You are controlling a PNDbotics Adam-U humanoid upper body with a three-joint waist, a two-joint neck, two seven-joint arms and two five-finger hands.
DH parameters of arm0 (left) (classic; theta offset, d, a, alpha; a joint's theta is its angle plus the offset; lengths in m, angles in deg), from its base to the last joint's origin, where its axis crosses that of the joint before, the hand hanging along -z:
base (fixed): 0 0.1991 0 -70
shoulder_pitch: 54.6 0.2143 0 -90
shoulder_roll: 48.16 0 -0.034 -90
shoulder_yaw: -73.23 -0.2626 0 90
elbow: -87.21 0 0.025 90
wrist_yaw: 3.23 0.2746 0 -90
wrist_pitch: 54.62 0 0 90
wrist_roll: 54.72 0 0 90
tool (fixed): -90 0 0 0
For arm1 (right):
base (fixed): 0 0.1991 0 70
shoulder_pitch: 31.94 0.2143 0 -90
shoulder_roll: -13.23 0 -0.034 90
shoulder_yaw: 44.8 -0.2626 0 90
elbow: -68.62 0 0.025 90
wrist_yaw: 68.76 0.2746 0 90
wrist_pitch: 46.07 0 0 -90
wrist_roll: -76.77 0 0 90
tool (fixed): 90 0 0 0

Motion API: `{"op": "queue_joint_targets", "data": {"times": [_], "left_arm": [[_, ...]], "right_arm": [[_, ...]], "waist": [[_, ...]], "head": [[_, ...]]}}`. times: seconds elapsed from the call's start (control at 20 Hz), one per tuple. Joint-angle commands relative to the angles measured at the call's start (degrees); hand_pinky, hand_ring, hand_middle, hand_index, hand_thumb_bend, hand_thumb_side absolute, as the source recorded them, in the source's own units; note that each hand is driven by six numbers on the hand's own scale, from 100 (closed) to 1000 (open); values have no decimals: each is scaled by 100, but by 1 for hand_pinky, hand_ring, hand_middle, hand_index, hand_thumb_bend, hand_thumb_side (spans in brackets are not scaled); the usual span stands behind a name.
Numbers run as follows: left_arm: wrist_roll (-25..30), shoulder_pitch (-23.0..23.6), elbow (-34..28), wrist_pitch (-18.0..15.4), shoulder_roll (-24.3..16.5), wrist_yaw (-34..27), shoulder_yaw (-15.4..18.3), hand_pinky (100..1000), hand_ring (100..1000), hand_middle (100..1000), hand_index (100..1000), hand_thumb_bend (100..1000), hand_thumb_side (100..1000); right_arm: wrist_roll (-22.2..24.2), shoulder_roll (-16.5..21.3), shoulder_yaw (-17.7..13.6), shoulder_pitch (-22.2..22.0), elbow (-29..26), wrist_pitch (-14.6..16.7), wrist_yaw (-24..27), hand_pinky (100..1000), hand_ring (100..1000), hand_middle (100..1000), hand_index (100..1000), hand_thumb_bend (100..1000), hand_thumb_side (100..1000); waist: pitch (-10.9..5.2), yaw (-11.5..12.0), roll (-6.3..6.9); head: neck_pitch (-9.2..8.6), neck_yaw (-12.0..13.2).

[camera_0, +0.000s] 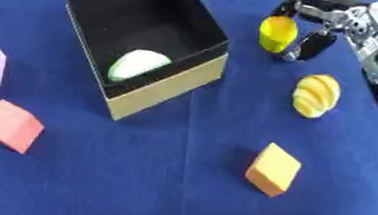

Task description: Pick up objects on the table and place them in the box.

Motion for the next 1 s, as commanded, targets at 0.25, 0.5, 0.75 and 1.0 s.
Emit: {"op": "queue_joint_targets", "data": {"times": [0.25, 0.5, 0.75, 1.0], "left_arm": [[-14, 8, -88, -35, -78, 40, 102, 860, 770, 757, 928, 222, 808], [-24, 76, -88, -29, -74, 24, 116, 860, 770, 757, 927, 222, 810], [-7, 132, -88, -25, -101, 19, 127, 860, 771, 757, 927, 225, 806], [36, 143, -88, -20, -134, 18, 113, 860, 772, 758, 927, 227, 804]], "right_arm": [[-474, 89, -93, 48, -76, -108, -100, 821, 739, 617, 730, 352, 100], [-559, 222, -70, 46, -417, -173, 283, 806, 711, 587, 706, 321, 100], [-284, 403, -47, 59, -909, -282, 693, 808, 712, 600, 721, 340, 100], [95, 566, -67, 105, -1261, -461, 1045, 808, 710, 606, 731, 355, 100]], "waist": [[-99, -9, 35], [-169, -87, 33], [-265, -182, 27], [-345, -245, 2]], "head": [[-58, -22], [-5, 15], [76, 54], [134, 72]]}}
